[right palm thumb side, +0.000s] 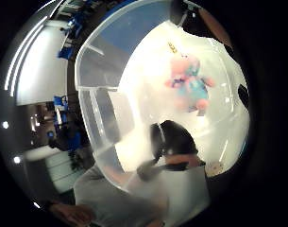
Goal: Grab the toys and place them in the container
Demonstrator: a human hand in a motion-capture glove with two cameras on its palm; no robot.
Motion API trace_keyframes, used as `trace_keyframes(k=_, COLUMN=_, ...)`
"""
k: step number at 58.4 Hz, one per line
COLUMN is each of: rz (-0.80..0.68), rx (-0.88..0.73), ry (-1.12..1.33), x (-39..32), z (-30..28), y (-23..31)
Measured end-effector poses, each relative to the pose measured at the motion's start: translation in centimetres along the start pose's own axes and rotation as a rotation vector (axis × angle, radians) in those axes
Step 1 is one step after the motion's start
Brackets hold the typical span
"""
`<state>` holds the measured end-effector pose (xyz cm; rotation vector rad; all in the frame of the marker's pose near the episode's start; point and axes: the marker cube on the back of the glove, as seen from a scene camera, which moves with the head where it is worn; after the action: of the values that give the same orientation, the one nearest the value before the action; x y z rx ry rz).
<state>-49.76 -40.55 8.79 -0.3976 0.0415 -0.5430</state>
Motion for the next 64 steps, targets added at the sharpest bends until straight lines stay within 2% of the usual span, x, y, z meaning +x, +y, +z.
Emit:
trace_keyframes(k=4, rz=0.024, rx=0.03, ry=0.025, x=0.9, z=-1.4, y=1.5)
trace_keyframes(k=10, rz=0.159, rx=0.11, ry=0.138, x=5.0, z=-4.5, y=5.5)
trace_keyframes(k=13, rz=0.17, rx=0.14, ry=0.108, x=7.0, z=-6.0, y=8.0)
trace_keyframes(k=17, rz=0.113, rx=0.18, ry=-0.033, x=9.0, z=-8.0, y=12.4)
trace_keyframes(k=20, rz=0.057, rx=0.198, ry=0.062, x=12.8, z=-8.7, y=16.8)
trace_keyframes(k=24, rz=0.024, rx=0.221, ry=0.315, x=17.2, z=-8.2, y=21.7)
trace_keyframes(k=27, rz=-0.015, rx=0.224, ry=0.274, x=17.8, z=-7.7, y=25.4)
trace_keyframes(k=34, rz=0.085, rx=0.233, ry=0.278, x=18.8, z=-4.6, y=32.8)
trace_keyframes(k=45, rz=0.036, rx=0.209, ry=0.035, x=13.8, z=2.0, y=40.3)
trace_keyframes(k=57, rz=-0.013, rx=0.141, ry=0.016, x=6.8, z=11.1, y=44.5)
trace_keyframes(k=64, rz=0.014, rx=0.114, ry=0.005, x=5.7, z=13.7, y=45.0)
